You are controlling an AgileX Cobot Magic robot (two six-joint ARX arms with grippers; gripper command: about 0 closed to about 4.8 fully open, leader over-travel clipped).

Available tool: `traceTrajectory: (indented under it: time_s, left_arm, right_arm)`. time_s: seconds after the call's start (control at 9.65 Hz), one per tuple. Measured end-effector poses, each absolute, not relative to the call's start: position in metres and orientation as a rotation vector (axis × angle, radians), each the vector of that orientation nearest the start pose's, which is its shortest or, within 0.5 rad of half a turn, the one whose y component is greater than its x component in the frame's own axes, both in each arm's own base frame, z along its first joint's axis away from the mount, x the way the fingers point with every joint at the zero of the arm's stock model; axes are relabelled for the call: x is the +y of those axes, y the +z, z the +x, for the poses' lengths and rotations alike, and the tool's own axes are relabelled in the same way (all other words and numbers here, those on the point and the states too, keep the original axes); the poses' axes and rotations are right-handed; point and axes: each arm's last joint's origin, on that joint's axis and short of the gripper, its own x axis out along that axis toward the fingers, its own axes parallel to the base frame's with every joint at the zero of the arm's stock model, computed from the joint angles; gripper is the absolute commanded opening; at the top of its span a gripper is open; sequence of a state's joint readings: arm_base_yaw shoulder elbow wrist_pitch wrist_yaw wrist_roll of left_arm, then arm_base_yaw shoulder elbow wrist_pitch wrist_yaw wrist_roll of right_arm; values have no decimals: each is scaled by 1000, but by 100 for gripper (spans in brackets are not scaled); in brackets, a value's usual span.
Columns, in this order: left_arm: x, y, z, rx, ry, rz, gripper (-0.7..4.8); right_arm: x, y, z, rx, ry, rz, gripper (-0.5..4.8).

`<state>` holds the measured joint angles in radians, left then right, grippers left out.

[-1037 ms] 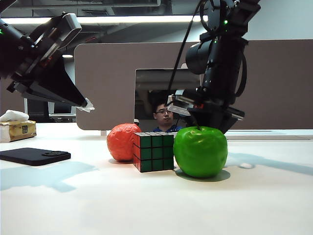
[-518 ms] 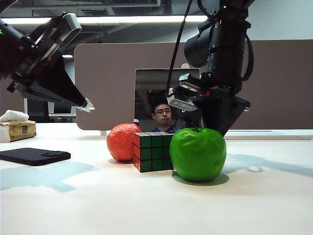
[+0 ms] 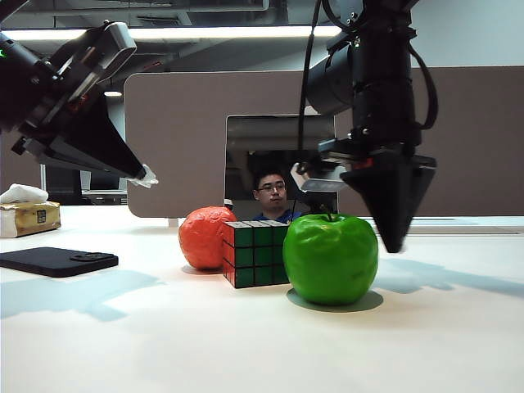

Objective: Move all the fruits on the tabletop near the face of the Rubik's cube that has the color most similar to each fruit.

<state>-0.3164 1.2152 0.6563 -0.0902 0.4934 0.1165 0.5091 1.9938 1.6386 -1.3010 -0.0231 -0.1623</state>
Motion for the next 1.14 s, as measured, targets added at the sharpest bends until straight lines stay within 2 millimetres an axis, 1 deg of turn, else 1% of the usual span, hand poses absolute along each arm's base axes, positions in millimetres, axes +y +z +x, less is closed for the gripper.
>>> traceTrajectory:
  time_s: [0.1,0.21,0.31,0.41,0.52,0.93,1.04,1.14]
  left_arm:
    - [-88,216,226,617,-818,47,-5]
    - [-88,216,226,617,-818,47,-5]
    - [-88,216,226,617,-818,47,-5]
    - [-88,216,226,617,-818,47,-5]
    - [-88,216,226,617,-818,47,-5]
    - [-88,216,226,617,-818,47,-5]
    - [-88,215,225,622,-818,47,-5]
    - [-88,215,226,620,-818,47,-5]
  right_arm:
    - [186,223,313,1654,579,-498,-1]
    - [188,224,311,1654,607,-474,-1]
    - [196,228,305,1645,675,-436,-1]
    - [200,228,304,1637,691,-433,-1]
    - [210,228,302,1609,761,-373,-1]
    - [220,228,301,1562,784,-372,-1]
    - [219,228,302,1548,765,-384,-1]
    - [214,227,306,1503,578,-552,-1]
